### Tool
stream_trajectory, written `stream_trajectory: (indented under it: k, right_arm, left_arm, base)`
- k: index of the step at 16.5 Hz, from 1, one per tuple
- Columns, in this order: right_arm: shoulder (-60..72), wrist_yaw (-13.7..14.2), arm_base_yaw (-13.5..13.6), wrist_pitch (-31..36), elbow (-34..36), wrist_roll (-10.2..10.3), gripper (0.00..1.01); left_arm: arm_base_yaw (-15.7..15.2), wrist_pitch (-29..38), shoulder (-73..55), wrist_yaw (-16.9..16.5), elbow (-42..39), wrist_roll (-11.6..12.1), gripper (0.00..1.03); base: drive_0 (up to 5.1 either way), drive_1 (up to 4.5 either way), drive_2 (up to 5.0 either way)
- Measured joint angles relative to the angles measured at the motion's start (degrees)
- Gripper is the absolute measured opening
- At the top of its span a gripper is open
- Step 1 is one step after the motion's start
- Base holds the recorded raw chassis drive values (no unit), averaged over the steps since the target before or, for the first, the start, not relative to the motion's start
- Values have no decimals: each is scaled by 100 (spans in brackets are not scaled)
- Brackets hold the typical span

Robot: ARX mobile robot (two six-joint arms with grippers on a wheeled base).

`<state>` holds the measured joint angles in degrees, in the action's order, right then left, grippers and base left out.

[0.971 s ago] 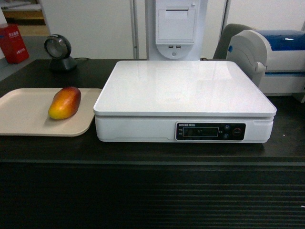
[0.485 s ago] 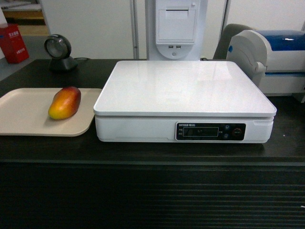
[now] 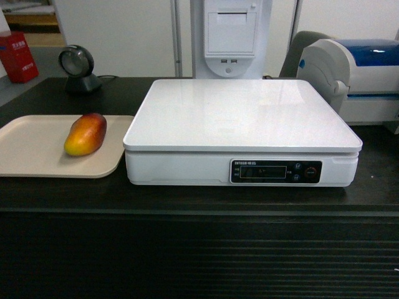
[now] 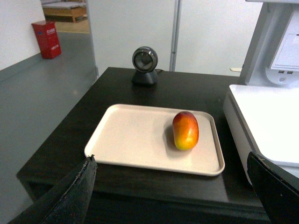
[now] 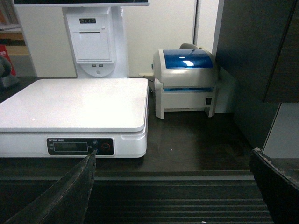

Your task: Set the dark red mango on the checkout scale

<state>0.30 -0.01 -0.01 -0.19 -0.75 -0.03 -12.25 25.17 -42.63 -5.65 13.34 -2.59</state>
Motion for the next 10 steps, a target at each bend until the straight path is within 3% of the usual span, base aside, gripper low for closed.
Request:
stream_trajectory:
  k: [1,3,4,6,10]
  right_arm:
    - [0,2,0,-2,0,0,98]
    - [0,2,0,-2,0,0,98]
    - [0,0,0,-2,0,0,98]
    - [0,0,0,-2,0,0,98]
    - [0,2,0,-2,0,0,98]
  left_arm:
    - [-345,640,-1016,-492,487,199,98]
    - [-579,1086,-2887,-1115,1663,601,98]
    - [-544,879,-3993,-1261,2459,765,98]
    - [-363,304,-5499,-1370,3829,859,98]
    - [118,-909,-7075,-1499,5914,850,98]
  base:
    - [0,0,0]
    - [0,0,0]
    - [0,0,0]
    - [0,0,0]
    - [0,0,0]
